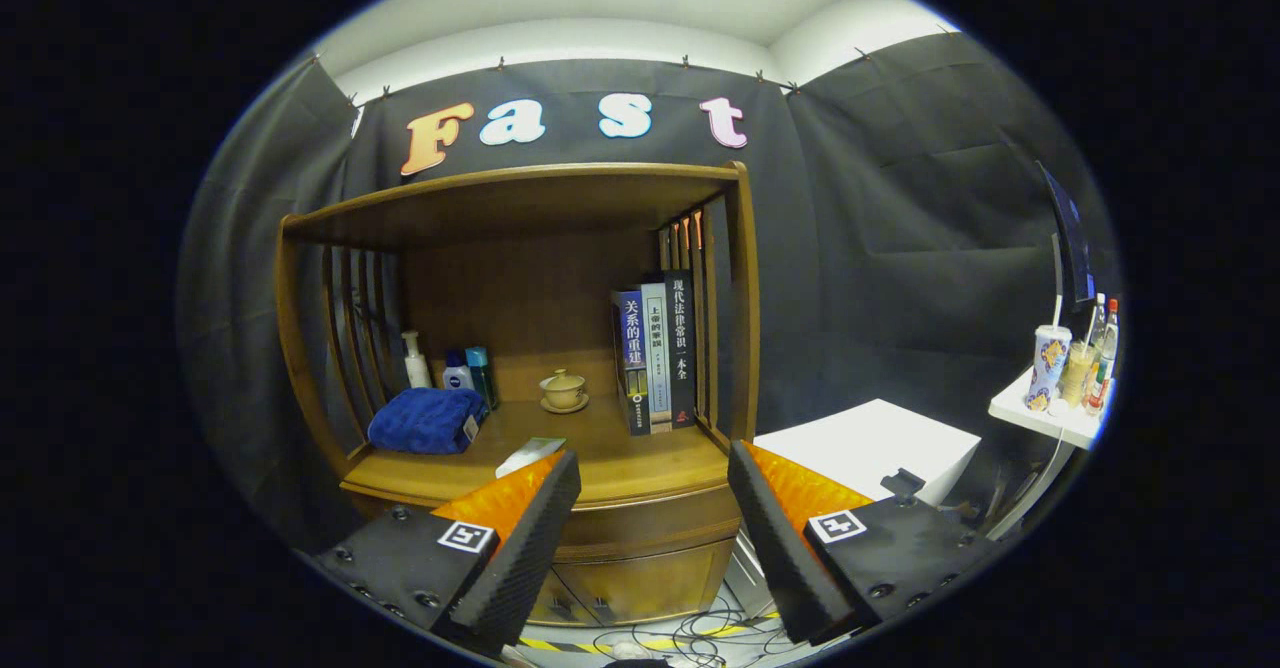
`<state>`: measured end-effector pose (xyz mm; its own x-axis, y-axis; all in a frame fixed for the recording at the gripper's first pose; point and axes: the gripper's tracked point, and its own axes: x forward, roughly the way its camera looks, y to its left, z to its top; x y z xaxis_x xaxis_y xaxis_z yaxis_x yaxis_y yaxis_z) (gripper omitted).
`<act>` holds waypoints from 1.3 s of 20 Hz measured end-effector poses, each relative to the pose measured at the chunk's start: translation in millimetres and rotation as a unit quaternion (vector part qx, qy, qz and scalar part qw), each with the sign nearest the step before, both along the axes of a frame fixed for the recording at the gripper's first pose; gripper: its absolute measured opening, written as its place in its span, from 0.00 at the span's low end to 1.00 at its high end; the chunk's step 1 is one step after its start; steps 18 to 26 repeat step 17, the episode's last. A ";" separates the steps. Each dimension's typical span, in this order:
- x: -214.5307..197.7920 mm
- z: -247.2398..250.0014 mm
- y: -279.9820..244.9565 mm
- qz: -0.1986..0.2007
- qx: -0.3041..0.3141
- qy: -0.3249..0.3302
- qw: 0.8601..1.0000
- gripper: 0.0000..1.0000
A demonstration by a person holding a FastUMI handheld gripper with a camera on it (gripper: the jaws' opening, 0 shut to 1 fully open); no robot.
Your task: Pull open the drawer, take out the items inside it, and place them on the countertop above the cabinet.
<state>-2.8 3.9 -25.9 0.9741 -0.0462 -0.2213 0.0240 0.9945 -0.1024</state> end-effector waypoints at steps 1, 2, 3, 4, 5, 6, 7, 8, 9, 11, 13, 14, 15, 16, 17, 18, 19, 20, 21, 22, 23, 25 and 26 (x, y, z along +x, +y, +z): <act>0.5 -0.5 1.6 0.001 0.000 0.000 1.000 0.99; 1.2 -0.3 2.4 0.000 0.000 -0.001 1.000 0.99; 2.3 -1.2 1.4 -0.001 0.001 -0.001 1.000 0.99; 1.7 -2.2 1.2 -0.003 0.002 0.000 1.000 0.99; 1.1 -2.4 0.6 -0.004 0.003 0.002 1.000 0.99; 1.0 -2.2 0.1 -0.006 0.003 0.003 1.000 0.99; 1.9 -2.0 -0.4 -0.007 0.003 0.002 1.000 0.99; 1.5 -0.7 -0.6 -0.007 0.002 0.000 1.000 0.99; 1.7 0.8 -0.7 -0.007 0.001 -0.002 1.000 0.99; 0.9 0.9 -0.9 -0.007 0.002 -0.002 1.000 0.99; 1.7 -0.2 -3.6 -0.010 0.003 -0.003 1.000 0.99; 2.7 -0.7 -5.3 -0.013 0.004 -0.003 1.000 0.99; 2.4 -0.5 -6.1 -0.014 0.006 -0.004 1.000 0.99; 2.8 -1.5 -6.3 -0.015 0.007 -0.004 1.000 0.99; 2.0 -2.7 -6.9 -0.014 0.008 -0.003 1.000 0.99; 2.0 -2.7 -6.9 -0.014 0.008 -0.003 1.000 0.99; 2.0 -2.7 -6.9 -0.014 0.008 -0.003 1.000 0.99; 2.0 -2.7 -6.9 -0.014 0.008 -0.003 1.000 0.99; 2.0 -2.7 -6.9 -0.014 0.008 -0.003 1.000 0.99; 2.0 -2.7 -6.9 -0.014 0.008 -0.003 1.000 0.99; 2.0 -2.7 -6.9 -0.014 0.008 -0.003 1.000 0.99; 2.0 -2.7 -6.9 -0.014 0.008 -0.003 1.000 0.99; 2.0 -2.7 -6.9 -0.014 0.008 -0.003 1.000 0.99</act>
